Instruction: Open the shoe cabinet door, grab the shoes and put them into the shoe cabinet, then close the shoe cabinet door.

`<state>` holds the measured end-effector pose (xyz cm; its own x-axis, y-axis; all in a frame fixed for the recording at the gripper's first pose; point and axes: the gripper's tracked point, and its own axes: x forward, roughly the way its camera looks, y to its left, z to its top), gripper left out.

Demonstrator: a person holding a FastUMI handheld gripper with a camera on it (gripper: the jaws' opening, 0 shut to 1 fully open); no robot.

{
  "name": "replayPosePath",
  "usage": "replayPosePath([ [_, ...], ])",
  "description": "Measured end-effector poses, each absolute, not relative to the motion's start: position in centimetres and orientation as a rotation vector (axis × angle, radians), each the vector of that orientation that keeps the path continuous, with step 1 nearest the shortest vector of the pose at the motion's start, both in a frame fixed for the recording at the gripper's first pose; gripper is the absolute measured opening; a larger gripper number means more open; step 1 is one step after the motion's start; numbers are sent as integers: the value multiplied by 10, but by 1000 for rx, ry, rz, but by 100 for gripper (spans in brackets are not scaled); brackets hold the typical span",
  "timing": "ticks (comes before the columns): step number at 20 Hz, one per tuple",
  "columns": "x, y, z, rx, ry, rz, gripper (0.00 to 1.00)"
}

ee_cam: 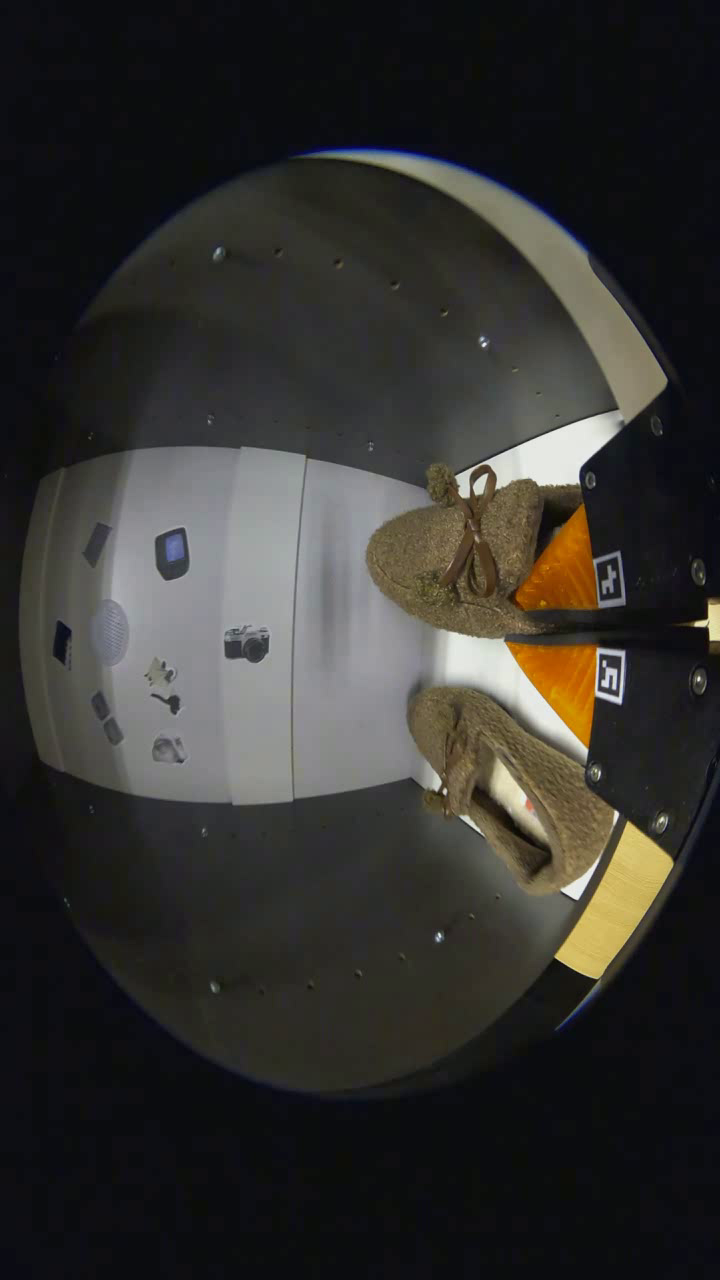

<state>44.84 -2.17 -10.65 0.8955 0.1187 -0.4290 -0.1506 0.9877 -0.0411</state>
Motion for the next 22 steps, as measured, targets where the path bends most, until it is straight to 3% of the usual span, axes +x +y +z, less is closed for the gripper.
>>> replayPosePath([
  [9,487,-14,-136,-55,555,156,1],
  [15,484,-7,-145,-64,574,158,17],
  [22,474,-11,-126,-62,528,131,20],
])
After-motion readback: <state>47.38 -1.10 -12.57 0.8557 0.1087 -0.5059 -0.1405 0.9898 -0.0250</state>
